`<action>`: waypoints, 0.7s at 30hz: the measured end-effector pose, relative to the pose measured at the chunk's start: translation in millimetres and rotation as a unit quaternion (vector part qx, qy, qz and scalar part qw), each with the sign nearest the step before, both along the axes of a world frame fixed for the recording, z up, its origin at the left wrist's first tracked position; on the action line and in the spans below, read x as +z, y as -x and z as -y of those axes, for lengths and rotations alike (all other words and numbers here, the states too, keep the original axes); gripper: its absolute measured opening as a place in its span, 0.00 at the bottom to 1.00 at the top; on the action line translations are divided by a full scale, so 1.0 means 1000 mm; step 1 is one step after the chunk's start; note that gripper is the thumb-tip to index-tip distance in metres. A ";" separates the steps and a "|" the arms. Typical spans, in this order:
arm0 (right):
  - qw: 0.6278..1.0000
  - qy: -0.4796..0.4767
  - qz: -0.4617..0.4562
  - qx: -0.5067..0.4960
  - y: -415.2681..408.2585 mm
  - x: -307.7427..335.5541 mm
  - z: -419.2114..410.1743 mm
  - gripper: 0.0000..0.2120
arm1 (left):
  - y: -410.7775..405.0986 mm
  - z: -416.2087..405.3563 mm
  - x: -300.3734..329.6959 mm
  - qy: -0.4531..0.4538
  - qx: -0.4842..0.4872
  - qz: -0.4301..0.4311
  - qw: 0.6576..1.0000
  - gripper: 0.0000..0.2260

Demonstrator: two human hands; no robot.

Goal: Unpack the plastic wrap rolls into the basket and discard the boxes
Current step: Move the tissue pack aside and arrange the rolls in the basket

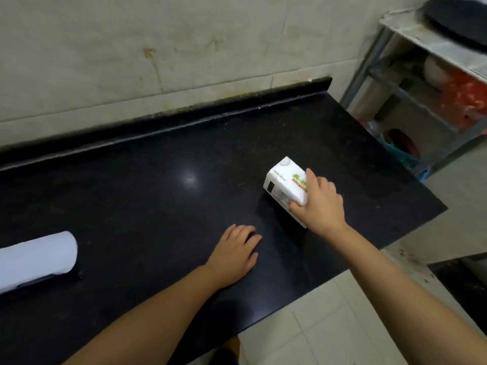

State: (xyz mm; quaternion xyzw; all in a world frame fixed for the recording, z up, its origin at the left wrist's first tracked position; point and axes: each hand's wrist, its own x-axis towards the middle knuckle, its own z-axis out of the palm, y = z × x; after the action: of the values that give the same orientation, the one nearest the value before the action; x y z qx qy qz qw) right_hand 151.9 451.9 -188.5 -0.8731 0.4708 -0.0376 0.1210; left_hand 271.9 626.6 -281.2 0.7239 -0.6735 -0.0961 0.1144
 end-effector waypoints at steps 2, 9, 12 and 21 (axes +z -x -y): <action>0.998 0.013 0.022 0.065 -0.042 0.012 -0.016 0.40 | -0.013 -0.015 0.013 0.011 0.006 -0.023 1.000 0.18; 0.946 0.030 0.089 0.311 -0.213 0.046 -0.156 0.40 | -0.120 -0.180 0.063 0.141 0.236 -0.017 0.961 0.12; 0.908 0.022 0.094 0.408 -0.272 0.046 -0.249 0.39 | -0.161 -0.286 0.073 0.174 0.375 -0.031 0.910 0.11; 0.733 0.021 0.136 0.666 -0.400 0.038 -0.553 0.37 | -0.213 -0.618 0.066 0.167 0.652 -0.014 0.740 0.13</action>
State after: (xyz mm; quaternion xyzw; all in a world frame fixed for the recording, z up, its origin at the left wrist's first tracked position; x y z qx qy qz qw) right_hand 551.7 1004.5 -150.2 -0.9510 -0.2537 -0.0759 0.1596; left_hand 484.5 1244.5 -215.3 0.9540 -0.0410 0.1057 0.2776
